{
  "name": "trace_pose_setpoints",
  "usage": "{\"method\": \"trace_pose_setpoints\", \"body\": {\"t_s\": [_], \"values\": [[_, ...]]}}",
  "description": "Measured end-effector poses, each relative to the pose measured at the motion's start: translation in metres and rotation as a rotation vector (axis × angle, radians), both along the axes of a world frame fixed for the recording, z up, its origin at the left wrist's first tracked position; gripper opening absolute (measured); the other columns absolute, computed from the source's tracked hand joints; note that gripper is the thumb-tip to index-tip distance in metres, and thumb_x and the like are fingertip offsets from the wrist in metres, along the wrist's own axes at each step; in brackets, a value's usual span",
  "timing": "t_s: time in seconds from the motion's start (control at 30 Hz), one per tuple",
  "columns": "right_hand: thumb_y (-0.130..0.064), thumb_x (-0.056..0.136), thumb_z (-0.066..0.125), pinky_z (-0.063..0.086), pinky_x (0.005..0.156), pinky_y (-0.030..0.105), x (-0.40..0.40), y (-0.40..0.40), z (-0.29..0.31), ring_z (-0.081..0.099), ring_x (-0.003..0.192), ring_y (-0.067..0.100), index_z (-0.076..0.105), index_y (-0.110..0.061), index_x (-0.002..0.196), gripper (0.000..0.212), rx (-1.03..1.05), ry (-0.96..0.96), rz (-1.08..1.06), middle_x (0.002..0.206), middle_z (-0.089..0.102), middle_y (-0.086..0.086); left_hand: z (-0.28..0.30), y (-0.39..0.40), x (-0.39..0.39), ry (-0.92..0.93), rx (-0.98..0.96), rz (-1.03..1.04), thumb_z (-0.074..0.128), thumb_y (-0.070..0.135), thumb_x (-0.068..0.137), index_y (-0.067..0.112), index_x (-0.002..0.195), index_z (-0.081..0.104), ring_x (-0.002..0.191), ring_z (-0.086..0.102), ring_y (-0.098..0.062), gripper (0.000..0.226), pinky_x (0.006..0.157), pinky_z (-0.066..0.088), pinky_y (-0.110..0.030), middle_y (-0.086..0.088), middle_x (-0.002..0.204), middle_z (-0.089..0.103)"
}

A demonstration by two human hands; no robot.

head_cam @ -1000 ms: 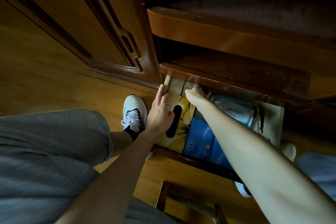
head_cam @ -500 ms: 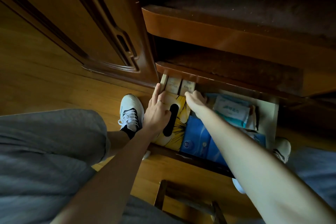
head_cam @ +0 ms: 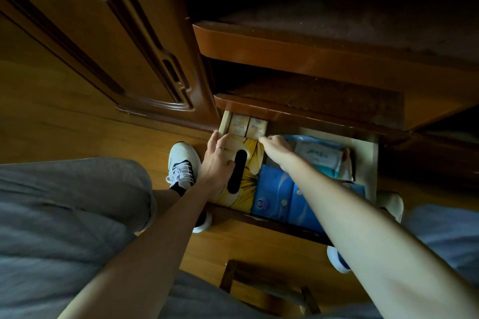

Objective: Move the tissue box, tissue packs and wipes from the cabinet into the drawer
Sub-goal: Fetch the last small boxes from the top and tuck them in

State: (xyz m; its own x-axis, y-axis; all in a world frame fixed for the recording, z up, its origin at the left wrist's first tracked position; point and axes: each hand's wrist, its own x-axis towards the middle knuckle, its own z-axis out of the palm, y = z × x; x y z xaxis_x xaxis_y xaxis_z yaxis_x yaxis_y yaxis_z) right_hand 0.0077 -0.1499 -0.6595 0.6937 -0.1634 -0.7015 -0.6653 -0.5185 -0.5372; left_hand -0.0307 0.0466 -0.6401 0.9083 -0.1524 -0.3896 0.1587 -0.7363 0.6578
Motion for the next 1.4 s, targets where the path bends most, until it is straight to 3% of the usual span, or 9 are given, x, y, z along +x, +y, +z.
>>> {"method": "trace_pose_setpoints", "body": {"t_s": [0.07,0.2,0.4,0.5,0.6,0.73,0.97,1.17,1.4], "values": [[-0.044,0.099,0.047,0.048,0.079,0.036,-0.013,-0.005,0.007,0.06,0.09,0.024,0.065,-0.017,0.104,0.032,0.025,-0.068,0.076,0.107,0.066,0.009,0.002,0.001,-0.004,-0.009,0.013,-0.029,0.063,0.008,0.087,0.025,0.157,0.025,0.15,0.021,-0.035,0.081,0.114,0.037,-0.053,-0.006,0.168,0.002],[-0.04,0.1,0.052,0.056,0.09,0.045,-0.05,-0.028,0.028,0.067,0.101,0.028,0.054,-0.019,0.14,0.045,-0.008,-0.153,0.288,0.121,0.067,0.009,0.008,0.002,-0.013,-0.165,0.193,-0.188,0.073,0.04,0.085,0.025,0.153,0.032,0.151,0.016,-0.035,0.08,0.119,0.029,-0.053,-0.009,0.167,0.009],[-0.073,0.086,0.054,0.049,0.078,0.026,-0.126,-0.085,0.064,0.06,0.099,0.007,0.06,-0.033,0.125,0.057,-0.195,-0.214,0.768,0.12,0.064,-0.01,0.019,0.006,-0.032,-0.383,0.458,-0.952,0.034,0.104,0.062,0.022,0.145,0.051,0.155,0.002,-0.025,0.118,0.125,0.003,-0.051,-0.003,0.168,0.012],[-0.09,0.07,0.05,0.047,0.074,0.027,-0.17,-0.103,0.069,0.059,0.094,0.005,0.059,-0.04,0.112,0.067,-0.305,-0.168,0.926,0.109,0.063,-0.018,0.02,0.001,-0.044,-0.355,0.526,-1.142,0.043,0.099,0.059,0.021,0.147,0.048,0.154,0.007,-0.024,0.118,0.126,0.009,-0.048,-0.003,0.165,0.019],[-0.07,0.08,0.059,0.049,0.082,0.031,-0.2,-0.108,0.065,0.061,0.104,0.01,0.056,-0.035,0.124,0.056,-0.325,-0.208,1.024,0.117,0.064,-0.013,0.024,-0.007,-0.049,-0.359,0.52,-1.226,0.07,0.07,0.072,0.021,0.138,0.055,0.144,0.029,-0.022,0.084,0.122,0.021,-0.041,-0.001,0.15,0.039],[-0.041,0.091,0.063,0.041,0.076,0.029,-0.2,-0.113,0.061,0.066,0.104,0.014,0.059,-0.032,0.125,0.034,-0.42,-0.403,1.09,0.115,0.07,-0.008,0.032,-0.01,-0.053,-0.364,0.491,-1.196,0.076,0.057,0.078,0.025,0.133,0.059,0.136,0.038,-0.018,0.066,0.117,0.025,-0.034,0.004,0.141,0.046],[-0.037,0.096,0.059,0.052,0.085,0.039,-0.183,-0.117,0.063,0.066,0.113,0.022,0.059,-0.031,0.13,0.035,-0.617,-0.482,1.095,0.122,0.07,-0.003,0.04,-0.017,-0.051,-0.269,0.494,-1.005,0.067,0.043,0.092,0.029,0.132,0.062,0.126,0.052,-0.015,0.042,0.1,0.044,-0.035,0.01,0.136,0.058],[-0.047,0.095,0.06,0.049,0.075,0.034,-0.15,-0.13,0.065,0.064,0.106,0.018,0.061,-0.028,0.123,0.034,-0.83,-0.537,0.985,0.11,0.071,-0.005,0.046,-0.025,-0.027,-0.447,0.54,-0.785,0.066,0.036,0.095,0.032,0.132,0.064,0.12,0.056,-0.016,0.037,0.081,0.052,-0.033,0.008,0.128,0.061],[-0.054,0.062,0.087,0.04,0.103,0.05,-0.105,-0.142,0.077,0.048,0.131,0.036,0.049,-0.014,0.142,0.097,-0.96,-0.638,0.744,0.145,0.05,0.015,0.042,-0.045,0.022,-0.722,0.664,-0.655,0.085,0.047,0.071,0.019,0.154,0.037,0.142,0.037,-0.038,0.101,0.12,0.026,-0.055,-0.017,0.155,0.038]]}}
